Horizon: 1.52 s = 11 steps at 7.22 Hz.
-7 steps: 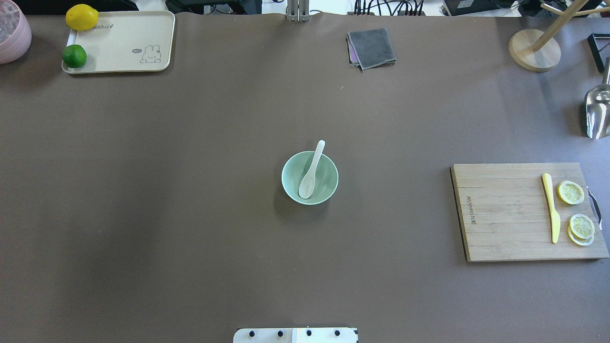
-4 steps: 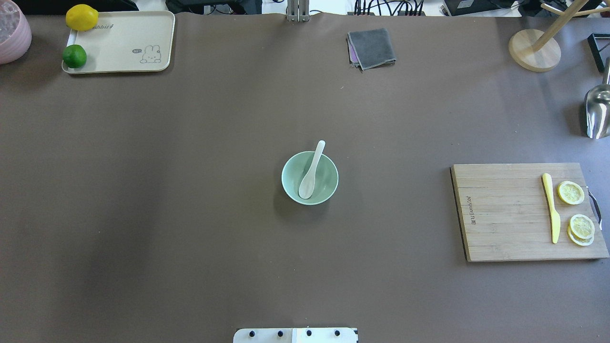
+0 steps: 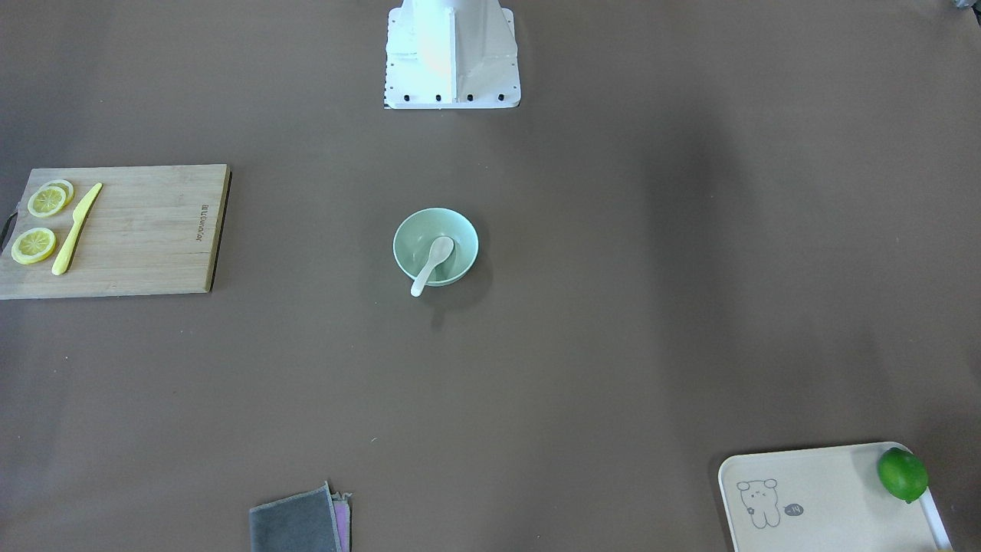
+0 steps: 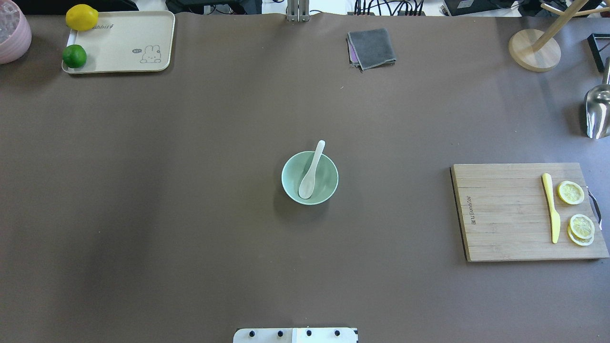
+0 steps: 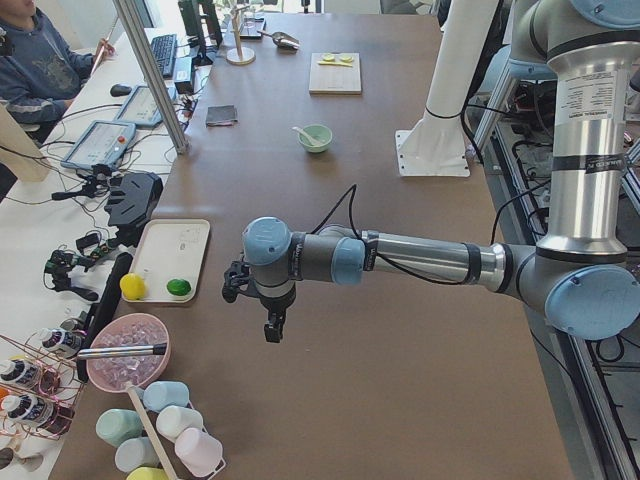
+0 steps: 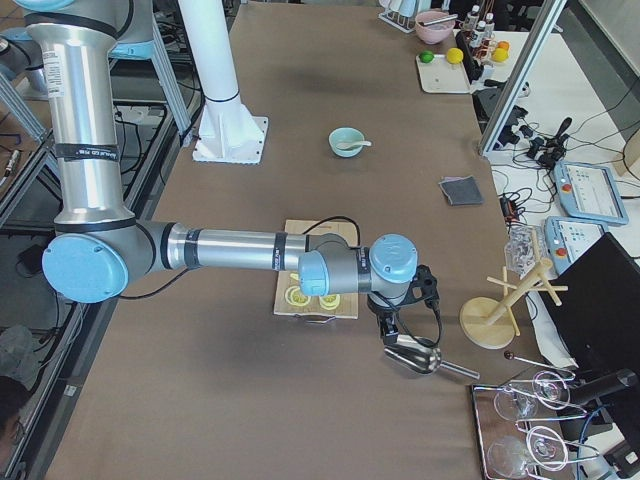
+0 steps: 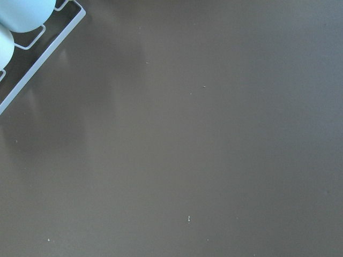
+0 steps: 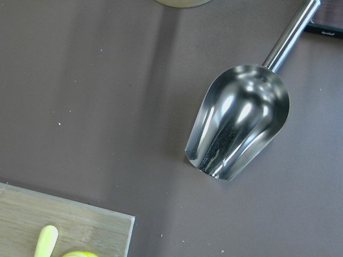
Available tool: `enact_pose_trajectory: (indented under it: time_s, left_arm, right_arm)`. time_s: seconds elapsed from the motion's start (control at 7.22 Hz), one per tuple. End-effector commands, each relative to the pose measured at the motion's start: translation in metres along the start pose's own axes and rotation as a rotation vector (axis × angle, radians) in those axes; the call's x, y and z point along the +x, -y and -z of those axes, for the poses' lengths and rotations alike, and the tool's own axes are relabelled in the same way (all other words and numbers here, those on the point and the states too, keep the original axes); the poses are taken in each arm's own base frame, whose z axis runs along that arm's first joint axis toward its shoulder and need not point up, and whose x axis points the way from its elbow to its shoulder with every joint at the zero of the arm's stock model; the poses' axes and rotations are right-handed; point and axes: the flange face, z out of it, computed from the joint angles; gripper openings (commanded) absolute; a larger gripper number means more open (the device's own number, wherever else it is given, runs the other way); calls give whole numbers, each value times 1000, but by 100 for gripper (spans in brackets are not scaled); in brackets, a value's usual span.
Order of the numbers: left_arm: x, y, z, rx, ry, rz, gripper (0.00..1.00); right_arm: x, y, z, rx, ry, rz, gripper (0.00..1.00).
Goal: Place spoon in bowl
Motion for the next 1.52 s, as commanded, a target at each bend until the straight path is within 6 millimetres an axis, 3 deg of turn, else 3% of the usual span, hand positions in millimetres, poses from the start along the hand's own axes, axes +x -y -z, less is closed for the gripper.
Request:
enact_pose_trajectory:
  time_s: [0.0, 0.42, 0.69, 1.38]
  left_arm:
    - [0, -4, 0, -2, -4, 4, 98]
    - [-13, -16, -17, -36, -5, 27, 98]
    - [-13, -15, -17, -35, -5, 26, 98]
    - [-12, -14, -15, -28, 1, 22, 98]
  right_arm:
    - [-4, 12, 4, -36, -4, -1, 100]
    - [5, 5, 16, -25, 6, -16, 100]
    - [11, -1, 16, -20, 0, -21, 100]
    - [-3, -25, 20, -2, 41, -9, 100]
